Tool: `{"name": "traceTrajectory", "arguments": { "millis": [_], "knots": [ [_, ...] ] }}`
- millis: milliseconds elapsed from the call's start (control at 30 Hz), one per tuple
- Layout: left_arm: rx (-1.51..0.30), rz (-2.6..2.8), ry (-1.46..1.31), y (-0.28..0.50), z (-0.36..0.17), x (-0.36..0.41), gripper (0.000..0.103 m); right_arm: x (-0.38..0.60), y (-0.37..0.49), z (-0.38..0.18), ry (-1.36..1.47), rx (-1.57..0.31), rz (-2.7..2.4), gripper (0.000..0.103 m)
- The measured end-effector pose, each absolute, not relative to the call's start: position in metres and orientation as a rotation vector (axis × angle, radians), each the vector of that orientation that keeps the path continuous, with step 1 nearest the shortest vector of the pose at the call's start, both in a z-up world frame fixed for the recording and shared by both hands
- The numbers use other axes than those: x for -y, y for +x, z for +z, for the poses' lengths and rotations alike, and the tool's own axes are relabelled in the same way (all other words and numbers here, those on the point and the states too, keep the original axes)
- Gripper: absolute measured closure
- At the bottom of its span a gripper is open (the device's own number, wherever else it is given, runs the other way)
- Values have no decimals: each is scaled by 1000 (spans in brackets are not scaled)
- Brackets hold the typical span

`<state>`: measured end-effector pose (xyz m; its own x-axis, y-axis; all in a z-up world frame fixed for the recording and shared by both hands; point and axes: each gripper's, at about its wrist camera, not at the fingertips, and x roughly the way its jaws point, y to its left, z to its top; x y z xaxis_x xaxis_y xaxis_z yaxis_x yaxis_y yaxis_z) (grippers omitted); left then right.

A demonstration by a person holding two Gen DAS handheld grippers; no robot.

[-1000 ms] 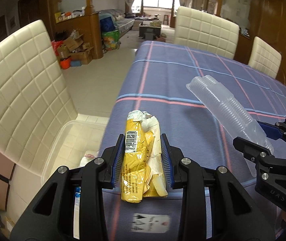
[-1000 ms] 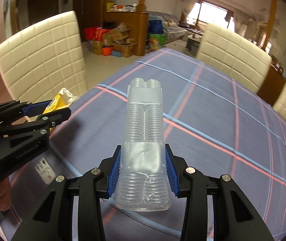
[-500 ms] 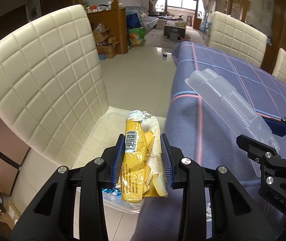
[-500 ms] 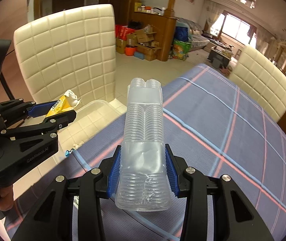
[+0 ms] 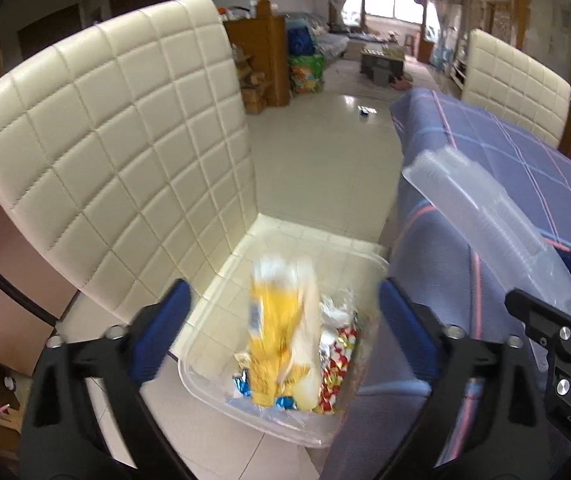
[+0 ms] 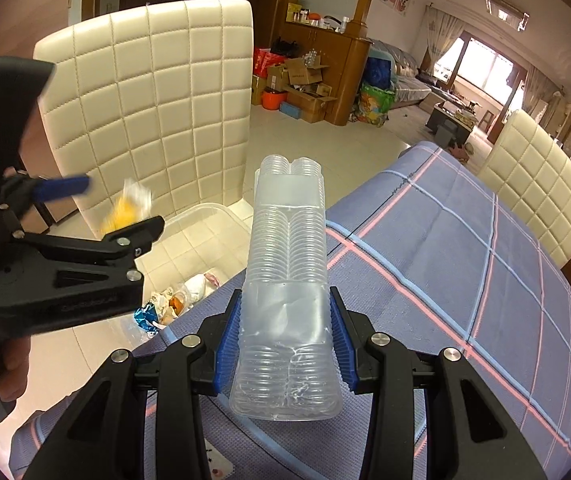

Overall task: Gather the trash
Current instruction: 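Open the left tool over the bin while the right tool releases the cups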

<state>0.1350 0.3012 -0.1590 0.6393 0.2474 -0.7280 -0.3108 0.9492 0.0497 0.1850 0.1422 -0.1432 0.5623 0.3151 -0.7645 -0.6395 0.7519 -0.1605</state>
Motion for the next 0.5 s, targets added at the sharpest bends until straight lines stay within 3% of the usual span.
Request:
{"name": "traceTrajectory", "arguments": {
  "millis": [500],
  "knots": [
    [-847, 361, -84, 124, -178, -329, 8, -171, 186, -161, -492, -821, 613, 63]
  ]
}}
